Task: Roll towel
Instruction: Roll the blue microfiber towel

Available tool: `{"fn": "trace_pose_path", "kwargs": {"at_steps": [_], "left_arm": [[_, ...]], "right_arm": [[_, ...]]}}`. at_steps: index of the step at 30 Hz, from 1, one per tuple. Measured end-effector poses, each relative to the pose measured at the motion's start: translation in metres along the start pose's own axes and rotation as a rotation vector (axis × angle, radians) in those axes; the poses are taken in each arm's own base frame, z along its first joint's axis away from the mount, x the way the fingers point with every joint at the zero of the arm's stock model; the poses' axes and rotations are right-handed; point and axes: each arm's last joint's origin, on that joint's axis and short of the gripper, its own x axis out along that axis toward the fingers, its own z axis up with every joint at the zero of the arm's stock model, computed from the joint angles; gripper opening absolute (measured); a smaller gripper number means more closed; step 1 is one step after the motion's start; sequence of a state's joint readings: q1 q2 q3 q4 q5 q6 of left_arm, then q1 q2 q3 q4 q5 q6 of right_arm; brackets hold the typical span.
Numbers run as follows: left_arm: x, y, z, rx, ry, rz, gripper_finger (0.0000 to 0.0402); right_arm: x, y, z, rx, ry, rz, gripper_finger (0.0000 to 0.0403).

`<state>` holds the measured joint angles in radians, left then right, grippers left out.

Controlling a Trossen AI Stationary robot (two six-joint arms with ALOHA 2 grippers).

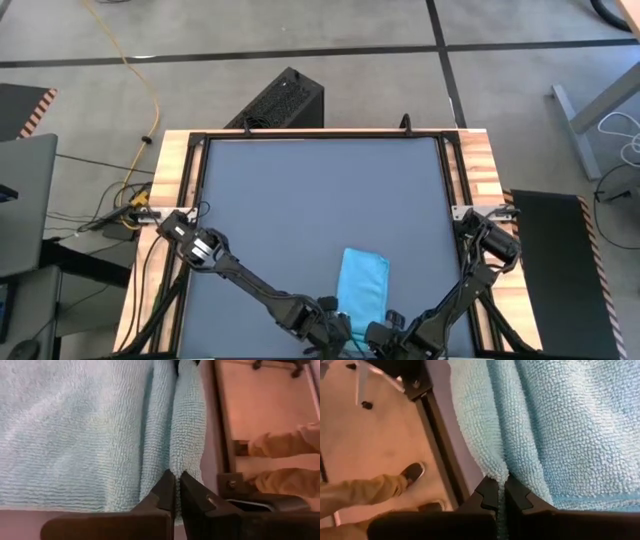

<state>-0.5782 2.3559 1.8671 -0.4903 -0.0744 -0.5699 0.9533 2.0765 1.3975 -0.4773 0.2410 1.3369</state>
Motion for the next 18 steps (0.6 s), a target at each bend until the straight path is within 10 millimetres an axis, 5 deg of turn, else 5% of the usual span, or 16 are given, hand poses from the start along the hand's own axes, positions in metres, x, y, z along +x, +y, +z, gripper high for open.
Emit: {"fn": "trace_pose_path", "kwargs": {"at_steps": [18], "left_arm": [[-0.002, 0.026, 0.028, -0.028, 0.029, -0.263, 0.0000]], "right_arm": [[-0.007, 0.001, -0.010, 0.163, 0.051, 0.118, 0.0019]]}}
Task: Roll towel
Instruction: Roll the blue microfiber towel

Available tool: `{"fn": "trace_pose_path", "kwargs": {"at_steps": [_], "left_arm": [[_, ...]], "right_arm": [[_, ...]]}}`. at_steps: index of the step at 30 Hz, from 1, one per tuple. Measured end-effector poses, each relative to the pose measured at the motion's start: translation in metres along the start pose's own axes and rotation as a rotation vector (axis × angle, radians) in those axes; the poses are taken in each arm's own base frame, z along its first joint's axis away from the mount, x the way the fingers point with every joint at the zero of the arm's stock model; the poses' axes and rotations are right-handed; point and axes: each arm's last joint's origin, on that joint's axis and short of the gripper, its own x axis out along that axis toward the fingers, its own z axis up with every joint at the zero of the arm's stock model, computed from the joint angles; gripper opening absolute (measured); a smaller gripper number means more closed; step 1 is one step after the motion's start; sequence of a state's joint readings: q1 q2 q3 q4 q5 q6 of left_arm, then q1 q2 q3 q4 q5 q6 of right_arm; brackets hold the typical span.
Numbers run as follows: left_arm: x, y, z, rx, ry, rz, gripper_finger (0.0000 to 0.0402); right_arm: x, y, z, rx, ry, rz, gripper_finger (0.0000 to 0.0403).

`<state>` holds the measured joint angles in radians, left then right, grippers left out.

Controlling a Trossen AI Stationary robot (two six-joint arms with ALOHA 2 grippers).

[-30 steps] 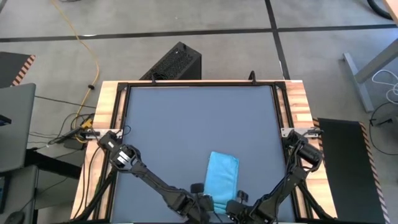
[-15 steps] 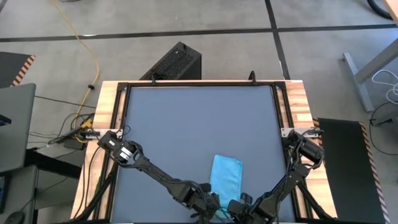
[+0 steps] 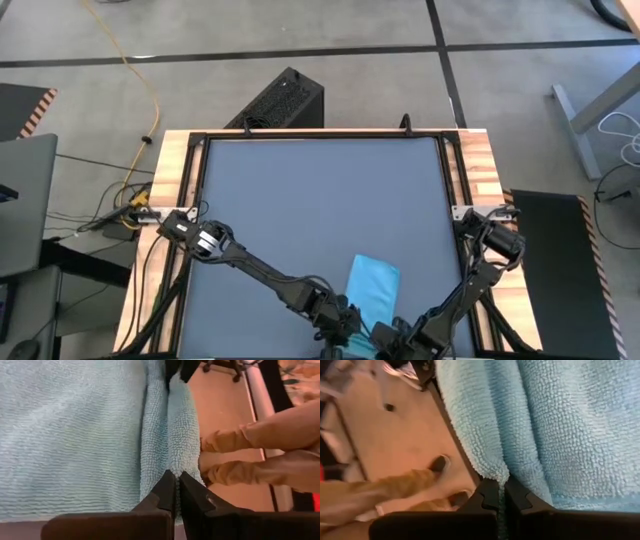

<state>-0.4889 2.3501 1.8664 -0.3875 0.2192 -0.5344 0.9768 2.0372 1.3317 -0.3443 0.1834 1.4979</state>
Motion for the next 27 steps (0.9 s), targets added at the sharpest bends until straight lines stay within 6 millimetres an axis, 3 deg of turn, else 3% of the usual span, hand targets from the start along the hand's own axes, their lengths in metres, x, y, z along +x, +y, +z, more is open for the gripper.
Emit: {"fn": "trace_pose_path", "kwargs": {"at_steps": [5, 10, 16, 27], "left_arm": [[0.000, -0.001, 0.000, 0.000, 0.011, -0.023, 0.0000], [0.000, 0.002, 0.000, -0.018, 0.021, -0.045, 0.0000], [-0.003, 0.009, 0.008, -0.060, 0.003, -0.086, 0.0000], [-0.009, 0.031, 0.017, -0.171, -0.001, -0.026, 0.0000]], "right_arm": [[0.001, -0.010, -0.012, 0.107, -0.034, 0.140, 0.0019], [-0.012, -0.022, -0.015, 0.146, -0.078, 0.226, 0.0019], [-0.028, -0.028, -0.011, 0.151, -0.128, 0.236, 0.0023], [-0.026, -0.043, -0.018, 0.202, -0.177, 0.098, 0.0023]]}}
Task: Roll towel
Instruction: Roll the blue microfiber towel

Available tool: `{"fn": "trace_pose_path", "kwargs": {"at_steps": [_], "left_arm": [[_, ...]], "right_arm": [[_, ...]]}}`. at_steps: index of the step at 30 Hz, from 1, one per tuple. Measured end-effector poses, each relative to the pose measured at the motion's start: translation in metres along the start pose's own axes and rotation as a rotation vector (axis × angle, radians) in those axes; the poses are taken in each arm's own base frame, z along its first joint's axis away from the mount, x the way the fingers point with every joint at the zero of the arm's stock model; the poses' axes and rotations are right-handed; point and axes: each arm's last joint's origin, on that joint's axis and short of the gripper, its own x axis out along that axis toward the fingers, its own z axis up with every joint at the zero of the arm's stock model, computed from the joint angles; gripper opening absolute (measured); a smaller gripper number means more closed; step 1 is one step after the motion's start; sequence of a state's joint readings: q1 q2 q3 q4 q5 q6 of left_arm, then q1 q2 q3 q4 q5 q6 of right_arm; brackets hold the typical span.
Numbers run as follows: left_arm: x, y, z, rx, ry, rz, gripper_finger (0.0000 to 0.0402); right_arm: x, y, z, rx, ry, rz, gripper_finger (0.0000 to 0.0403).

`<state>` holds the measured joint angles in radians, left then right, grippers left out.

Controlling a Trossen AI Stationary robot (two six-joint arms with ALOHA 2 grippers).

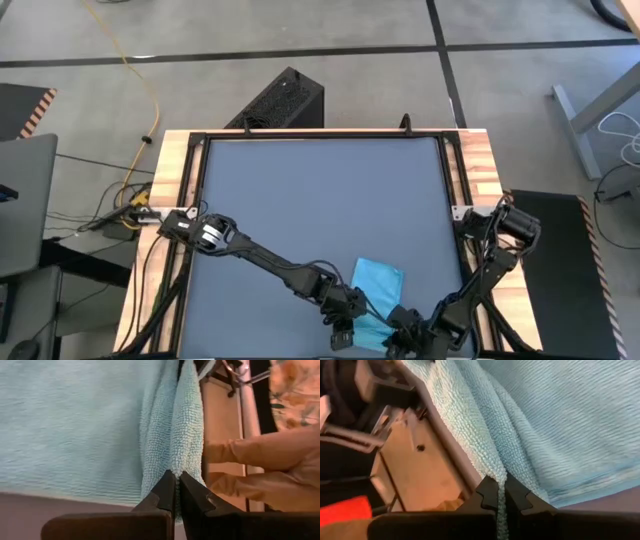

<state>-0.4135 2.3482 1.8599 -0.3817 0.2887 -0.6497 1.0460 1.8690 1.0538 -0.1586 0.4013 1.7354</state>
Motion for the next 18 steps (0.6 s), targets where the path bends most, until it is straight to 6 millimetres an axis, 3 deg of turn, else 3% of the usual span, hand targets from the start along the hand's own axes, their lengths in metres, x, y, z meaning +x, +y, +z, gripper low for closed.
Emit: {"fn": "trace_pose_path", "kwargs": {"at_steps": [13, 18], "left_arm": [[0.006, -0.004, -0.014, 0.062, 0.020, 0.124, 0.0000], [0.007, -0.005, -0.017, 0.072, 0.004, 0.168, 0.0000]], "right_arm": [[0.000, -0.005, 0.002, -0.044, -0.028, -0.049, 0.0029], [-0.001, -0.004, 0.003, -0.055, -0.046, -0.045, 0.0057]]}}
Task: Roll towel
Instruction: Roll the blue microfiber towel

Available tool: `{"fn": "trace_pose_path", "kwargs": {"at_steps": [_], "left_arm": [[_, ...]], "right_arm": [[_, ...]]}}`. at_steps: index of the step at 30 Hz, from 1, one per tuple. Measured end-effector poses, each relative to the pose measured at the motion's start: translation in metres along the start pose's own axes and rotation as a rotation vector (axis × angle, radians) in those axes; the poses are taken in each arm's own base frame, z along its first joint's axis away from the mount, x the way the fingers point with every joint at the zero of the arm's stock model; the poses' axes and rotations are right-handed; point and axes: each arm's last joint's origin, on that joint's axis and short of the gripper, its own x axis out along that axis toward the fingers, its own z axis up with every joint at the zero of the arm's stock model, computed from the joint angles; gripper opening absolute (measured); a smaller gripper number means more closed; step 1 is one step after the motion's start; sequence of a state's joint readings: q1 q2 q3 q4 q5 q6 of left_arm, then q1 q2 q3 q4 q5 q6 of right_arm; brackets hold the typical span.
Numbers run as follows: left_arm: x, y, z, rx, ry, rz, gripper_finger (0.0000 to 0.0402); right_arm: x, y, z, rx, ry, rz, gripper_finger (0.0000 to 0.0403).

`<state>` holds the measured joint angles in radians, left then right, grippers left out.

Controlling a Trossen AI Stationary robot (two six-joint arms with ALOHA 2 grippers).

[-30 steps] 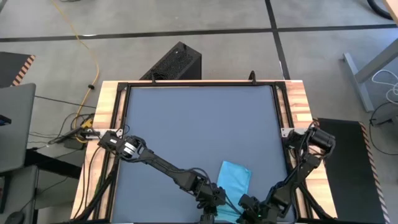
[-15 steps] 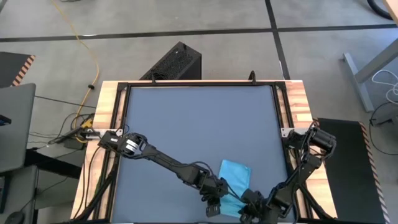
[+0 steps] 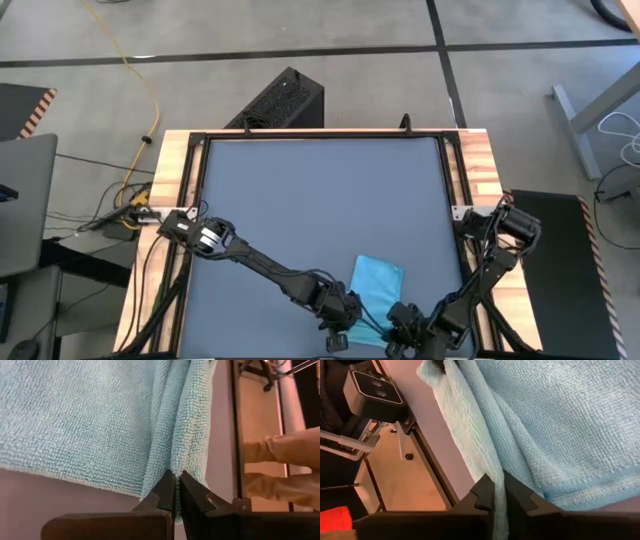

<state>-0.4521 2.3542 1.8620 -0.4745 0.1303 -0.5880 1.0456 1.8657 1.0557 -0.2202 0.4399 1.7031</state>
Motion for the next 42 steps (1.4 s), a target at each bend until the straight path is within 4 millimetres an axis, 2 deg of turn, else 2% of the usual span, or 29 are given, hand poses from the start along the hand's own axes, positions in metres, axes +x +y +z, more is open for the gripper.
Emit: {"fn": "trace_pose_path", "kwargs": {"at_steps": [9, 13, 20, 23, 28, 33, 42], "left_arm": [[0.001, 0.008, 0.001, 0.014, 0.003, 0.041, 0.0000], [0.000, 0.010, 0.003, 0.027, -0.005, 0.046, 0.0000], [0.000, 0.010, 0.006, 0.029, -0.035, 0.053, 0.0000], [0.000, 0.010, 0.007, 0.031, -0.054, 0.047, 0.0000], [0.000, 0.008, 0.014, 0.026, -0.126, 0.028, 0.0000], [0.000, 0.006, 0.016, 0.001, -0.153, 0.019, 0.0000], [0.000, 0.005, 0.016, -0.021, -0.151, 0.011, 0.0000]], "right_arm": [[-0.002, -0.005, -0.002, 0.010, 0.055, -0.056, 0.0174], [-0.011, -0.005, 0.002, -0.021, 0.043, -0.164, 0.0198], [-0.047, -0.004, 0.023, -0.108, -0.062, -0.311, 0.0169], [-0.056, -0.006, 0.035, -0.095, -0.131, -0.339, 0.0150], [-0.046, -0.008, 0.046, -0.116, -0.155, -0.375, 0.0114], [-0.036, -0.018, 0.054, -0.159, -0.173, -0.485, 0.0088], [-0.041, -0.031, 0.065, -0.219, -0.188, -0.663, 0.0075]]}}
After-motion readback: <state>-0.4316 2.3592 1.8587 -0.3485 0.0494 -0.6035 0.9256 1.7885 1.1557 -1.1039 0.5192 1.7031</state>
